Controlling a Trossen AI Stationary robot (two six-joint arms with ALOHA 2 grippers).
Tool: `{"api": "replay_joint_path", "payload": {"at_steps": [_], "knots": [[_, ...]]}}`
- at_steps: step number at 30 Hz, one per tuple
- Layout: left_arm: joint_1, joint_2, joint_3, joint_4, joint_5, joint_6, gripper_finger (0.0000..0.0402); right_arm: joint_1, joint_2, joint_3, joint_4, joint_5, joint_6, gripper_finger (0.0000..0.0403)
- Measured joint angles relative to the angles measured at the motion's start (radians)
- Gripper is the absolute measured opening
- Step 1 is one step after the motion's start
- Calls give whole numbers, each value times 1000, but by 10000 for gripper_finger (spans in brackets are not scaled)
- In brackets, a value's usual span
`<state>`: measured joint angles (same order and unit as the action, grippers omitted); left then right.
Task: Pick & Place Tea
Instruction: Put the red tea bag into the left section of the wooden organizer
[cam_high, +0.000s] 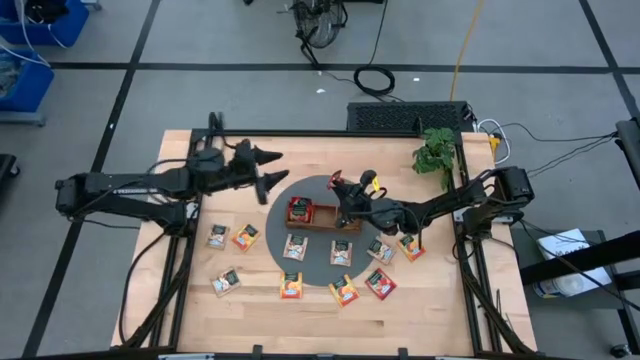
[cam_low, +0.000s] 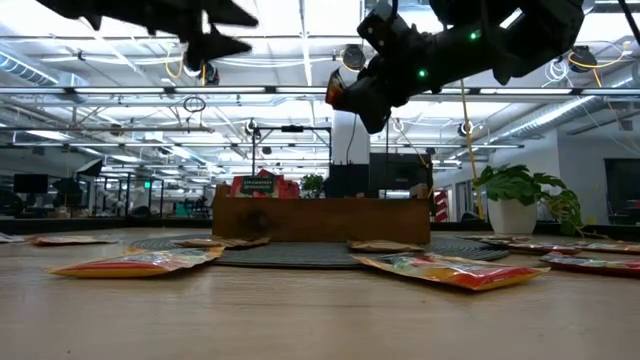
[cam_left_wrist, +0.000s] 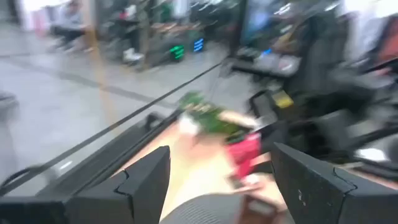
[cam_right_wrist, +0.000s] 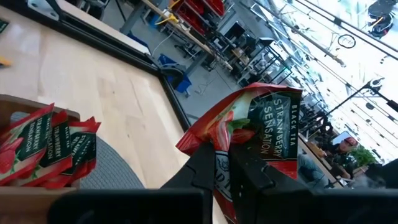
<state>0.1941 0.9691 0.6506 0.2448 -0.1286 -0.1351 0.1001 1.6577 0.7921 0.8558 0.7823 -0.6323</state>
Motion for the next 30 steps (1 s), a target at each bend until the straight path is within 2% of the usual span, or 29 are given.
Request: {"api": "replay_joint_path", "payload": {"at_steps": [4, 11, 23, 30], "knots": [[3, 117, 0, 83, -16, -16, 274, 0, 0, 0, 0, -1, 8, 16], [-10, 290, 1, 246, 57, -87, 273, 0, 0, 1, 0, -2, 21, 16], [-76, 467, 149, 246, 97, -82, 273, 0, 0, 2, 0, -2, 22, 16], [-106, 543, 227, 213, 70, -69, 273, 0, 0, 2, -1, -1, 21, 16]]}}
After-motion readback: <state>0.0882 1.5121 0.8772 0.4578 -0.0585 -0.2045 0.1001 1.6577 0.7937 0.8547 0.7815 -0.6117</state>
